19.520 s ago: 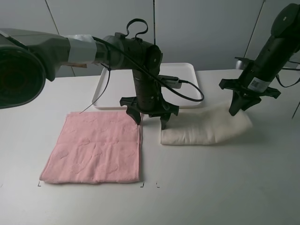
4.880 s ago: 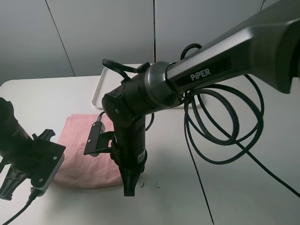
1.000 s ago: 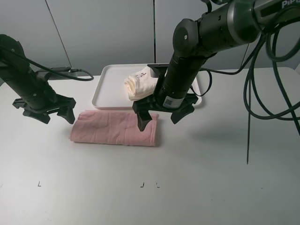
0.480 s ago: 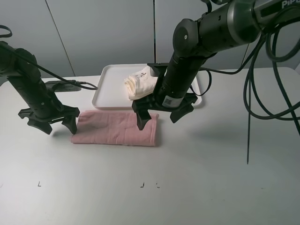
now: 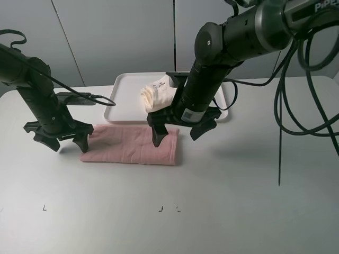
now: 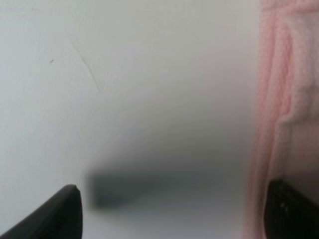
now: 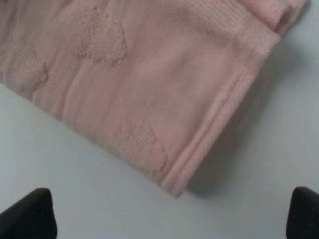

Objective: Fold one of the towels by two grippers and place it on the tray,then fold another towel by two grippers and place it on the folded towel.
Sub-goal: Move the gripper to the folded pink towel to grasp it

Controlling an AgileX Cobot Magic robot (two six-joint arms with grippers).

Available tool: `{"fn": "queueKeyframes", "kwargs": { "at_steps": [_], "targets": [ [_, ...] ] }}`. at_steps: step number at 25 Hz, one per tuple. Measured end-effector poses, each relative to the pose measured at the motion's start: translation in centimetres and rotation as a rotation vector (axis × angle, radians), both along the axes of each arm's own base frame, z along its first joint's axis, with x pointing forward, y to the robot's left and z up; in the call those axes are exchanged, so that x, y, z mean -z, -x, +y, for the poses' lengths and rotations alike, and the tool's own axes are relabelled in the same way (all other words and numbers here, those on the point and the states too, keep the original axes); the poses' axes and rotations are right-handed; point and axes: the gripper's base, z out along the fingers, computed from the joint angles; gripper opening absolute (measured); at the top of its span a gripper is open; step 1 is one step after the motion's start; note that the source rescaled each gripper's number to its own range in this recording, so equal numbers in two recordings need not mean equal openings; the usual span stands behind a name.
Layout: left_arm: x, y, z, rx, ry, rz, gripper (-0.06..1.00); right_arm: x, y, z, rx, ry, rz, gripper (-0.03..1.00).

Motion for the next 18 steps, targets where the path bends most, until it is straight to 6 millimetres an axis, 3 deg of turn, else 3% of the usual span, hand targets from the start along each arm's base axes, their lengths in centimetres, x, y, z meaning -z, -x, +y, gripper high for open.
{"fn": "queueKeyframes", "kwargs": {
  "at_steps": [5, 18],
  "targets": [
    [0.0, 0.0, 0.0, 0.005, -0.003, 0.0, 0.95, 1.9, -1.0, 1.0, 0.004, 0.01, 0.056, 1.0],
    [0.0, 0.0, 0.0, 0.006, -0.004, 0.0, 0.95, 4.0, -2.4, 2.1, 0.018, 0.005, 0.069, 1.0]
  ]
}}
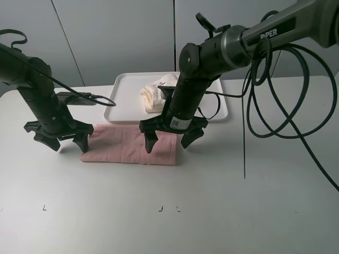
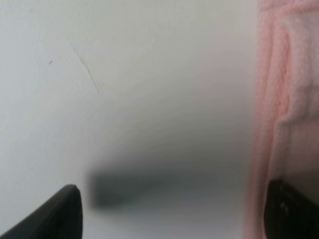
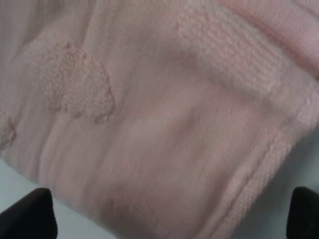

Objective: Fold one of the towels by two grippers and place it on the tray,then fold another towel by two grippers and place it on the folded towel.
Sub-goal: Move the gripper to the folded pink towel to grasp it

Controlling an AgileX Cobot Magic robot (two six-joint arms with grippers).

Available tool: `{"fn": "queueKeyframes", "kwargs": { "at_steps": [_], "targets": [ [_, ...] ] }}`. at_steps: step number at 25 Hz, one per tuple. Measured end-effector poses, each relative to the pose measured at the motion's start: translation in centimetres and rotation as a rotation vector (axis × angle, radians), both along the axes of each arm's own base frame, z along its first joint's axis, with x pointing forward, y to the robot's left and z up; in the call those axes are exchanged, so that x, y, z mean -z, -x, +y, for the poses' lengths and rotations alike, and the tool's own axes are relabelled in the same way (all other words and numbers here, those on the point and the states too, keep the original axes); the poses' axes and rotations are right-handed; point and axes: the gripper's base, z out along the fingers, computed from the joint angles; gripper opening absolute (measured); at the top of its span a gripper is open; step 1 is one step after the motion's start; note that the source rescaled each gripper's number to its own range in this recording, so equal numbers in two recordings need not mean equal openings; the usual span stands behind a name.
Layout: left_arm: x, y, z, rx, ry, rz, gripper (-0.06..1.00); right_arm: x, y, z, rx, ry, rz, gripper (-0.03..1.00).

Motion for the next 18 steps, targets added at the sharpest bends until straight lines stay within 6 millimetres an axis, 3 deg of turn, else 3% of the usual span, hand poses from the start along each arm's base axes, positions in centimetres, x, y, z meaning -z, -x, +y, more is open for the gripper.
{"fn": "queueKeyframes", "kwargs": {
  "at_steps": [18],
  "targets": [
    [0.0, 0.02, 0.0, 0.0, 0.0, 0.002, 0.95, -0.01, -0.28, 0.08, 0.003, -0.009, -0.031, 1.0]
  ]
}}
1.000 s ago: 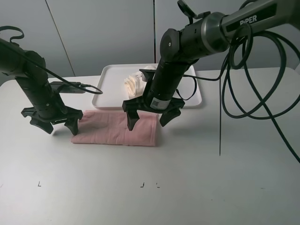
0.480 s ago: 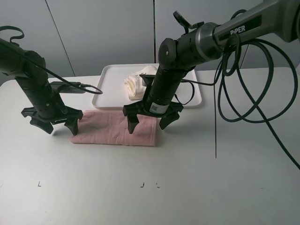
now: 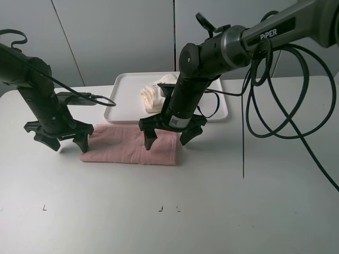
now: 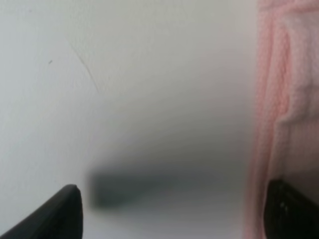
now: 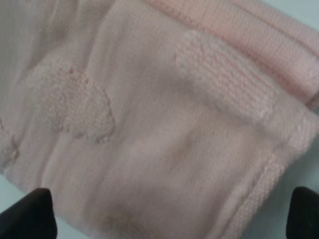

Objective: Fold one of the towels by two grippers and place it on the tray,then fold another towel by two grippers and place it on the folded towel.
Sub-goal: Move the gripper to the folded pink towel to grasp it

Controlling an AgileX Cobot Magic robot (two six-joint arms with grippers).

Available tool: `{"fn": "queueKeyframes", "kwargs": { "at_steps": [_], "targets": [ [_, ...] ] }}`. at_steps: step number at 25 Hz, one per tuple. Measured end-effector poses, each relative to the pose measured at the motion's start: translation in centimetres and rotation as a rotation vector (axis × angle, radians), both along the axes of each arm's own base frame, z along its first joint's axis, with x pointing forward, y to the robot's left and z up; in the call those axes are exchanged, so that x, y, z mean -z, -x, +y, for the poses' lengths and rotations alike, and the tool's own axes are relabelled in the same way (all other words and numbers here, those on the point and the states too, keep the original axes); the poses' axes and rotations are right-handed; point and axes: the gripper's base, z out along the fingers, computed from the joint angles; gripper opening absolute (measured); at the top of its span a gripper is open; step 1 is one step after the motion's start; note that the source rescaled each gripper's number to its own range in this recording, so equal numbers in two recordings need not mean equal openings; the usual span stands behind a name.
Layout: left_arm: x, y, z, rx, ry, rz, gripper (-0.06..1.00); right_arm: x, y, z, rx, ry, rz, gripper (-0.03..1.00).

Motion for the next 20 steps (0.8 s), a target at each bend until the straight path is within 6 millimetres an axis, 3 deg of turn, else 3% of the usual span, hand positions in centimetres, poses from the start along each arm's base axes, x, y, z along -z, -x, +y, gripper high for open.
{"fn": "queueKeyframes", "kwargs": {
  "at_steps": [20],
  "targets": [
    [0.0, 0.02, 0.0, 0.0, 0.0, 0.002, 0.95, 0.1, -0.01, -0.03, -0.03, 0.003, -0.009, 0.99]
  ]
}}
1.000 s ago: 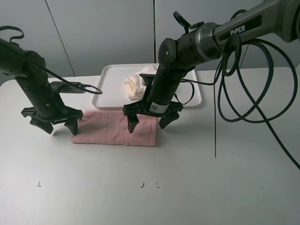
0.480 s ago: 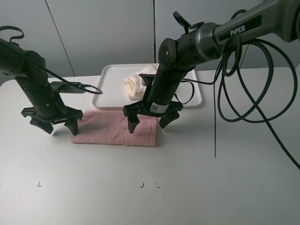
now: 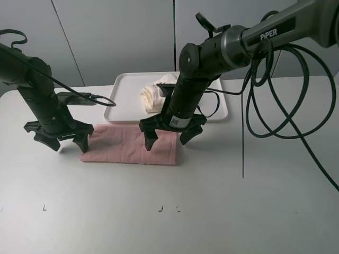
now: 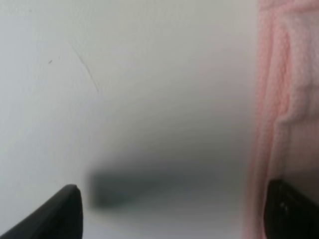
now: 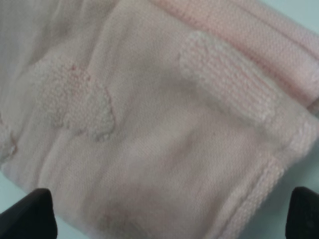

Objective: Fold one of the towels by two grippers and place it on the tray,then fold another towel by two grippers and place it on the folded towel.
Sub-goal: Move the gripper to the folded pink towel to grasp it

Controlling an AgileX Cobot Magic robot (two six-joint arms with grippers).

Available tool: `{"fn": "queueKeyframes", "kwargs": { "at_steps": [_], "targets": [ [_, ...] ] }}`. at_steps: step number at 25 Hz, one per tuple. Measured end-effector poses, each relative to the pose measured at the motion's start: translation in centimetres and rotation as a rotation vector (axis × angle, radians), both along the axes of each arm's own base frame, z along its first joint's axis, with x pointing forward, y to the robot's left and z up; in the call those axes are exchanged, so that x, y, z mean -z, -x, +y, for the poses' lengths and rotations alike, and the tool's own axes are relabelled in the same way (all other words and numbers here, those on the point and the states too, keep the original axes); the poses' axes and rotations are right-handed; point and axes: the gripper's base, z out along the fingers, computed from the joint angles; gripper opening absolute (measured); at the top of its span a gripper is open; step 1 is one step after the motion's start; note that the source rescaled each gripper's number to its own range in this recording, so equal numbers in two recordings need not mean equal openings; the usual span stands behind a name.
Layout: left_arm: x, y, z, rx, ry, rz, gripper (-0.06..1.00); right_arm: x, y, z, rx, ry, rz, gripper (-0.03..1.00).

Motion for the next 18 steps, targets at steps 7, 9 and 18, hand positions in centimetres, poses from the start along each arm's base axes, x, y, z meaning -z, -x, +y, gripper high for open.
{"fn": "queueKeyframes", "kwargs": {
  "at_steps": [7, 9, 18],
  "targets": [
    [0.0, 0.0, 0.0, 0.0, -0.001, 0.004, 0.95, 0.8, 0.1, 0.0, -0.013, 0.012, 0.017, 0.95],
    [0.0, 0.0, 0.0, 0.0, -0.001, 0.004, 0.95, 0.8, 0.1, 0.0, -0.013, 0.012, 0.017, 0.95],
    [0.0, 0.0, 0.0, 0.0, -0.001, 0.006, 0.95, 1.2, 0.0, 0.0, -0.011, 0.012, 0.023, 0.78]
  ]
}}
